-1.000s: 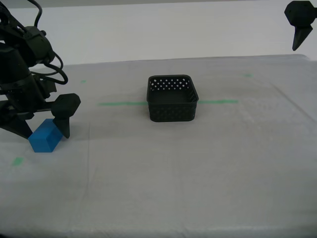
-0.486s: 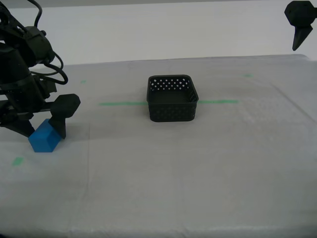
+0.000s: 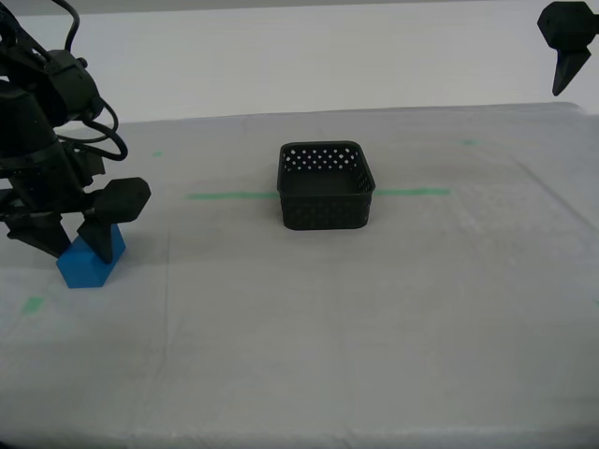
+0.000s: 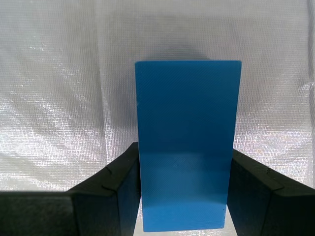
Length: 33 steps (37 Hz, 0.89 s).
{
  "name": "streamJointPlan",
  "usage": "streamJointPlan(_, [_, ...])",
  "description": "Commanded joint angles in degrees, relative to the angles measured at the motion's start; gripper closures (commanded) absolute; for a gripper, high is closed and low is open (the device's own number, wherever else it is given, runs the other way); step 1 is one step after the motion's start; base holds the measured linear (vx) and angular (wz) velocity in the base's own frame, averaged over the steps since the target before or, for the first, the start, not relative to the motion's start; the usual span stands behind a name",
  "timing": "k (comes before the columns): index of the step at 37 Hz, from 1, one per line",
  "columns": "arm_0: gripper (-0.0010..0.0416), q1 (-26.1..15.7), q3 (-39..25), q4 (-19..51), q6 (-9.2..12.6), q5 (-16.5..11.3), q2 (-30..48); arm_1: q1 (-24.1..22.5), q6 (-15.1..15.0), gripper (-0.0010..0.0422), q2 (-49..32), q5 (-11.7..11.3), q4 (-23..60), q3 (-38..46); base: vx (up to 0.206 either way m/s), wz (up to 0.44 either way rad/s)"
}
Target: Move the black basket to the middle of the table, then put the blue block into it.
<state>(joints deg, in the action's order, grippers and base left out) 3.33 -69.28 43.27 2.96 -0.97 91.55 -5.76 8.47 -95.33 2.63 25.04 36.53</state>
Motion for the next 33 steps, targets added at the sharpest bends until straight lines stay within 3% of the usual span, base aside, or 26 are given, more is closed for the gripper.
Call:
streamJointPlan(1, [0.0007,0.0,0.0,0.0,-0.1,0.0,0.0,0.0,0.2,0.0330,0.0,-0.3,0.5,0.0,0.000,0.000])
streamJointPlan(9, [0.0007,0.0,0.0,0.0,-0.1,0.0,0.0,0.0,0.2,0.0418,0.0,-0.3,0.6,0.0,0.000,0.000])
streamJointPlan(33, [0.0007,0.0,0.0,0.0,-0.1,0.0,0.0,-0.1,2.4,0.0413,2.4,0.5,3.9,2.2,0.000,0.000])
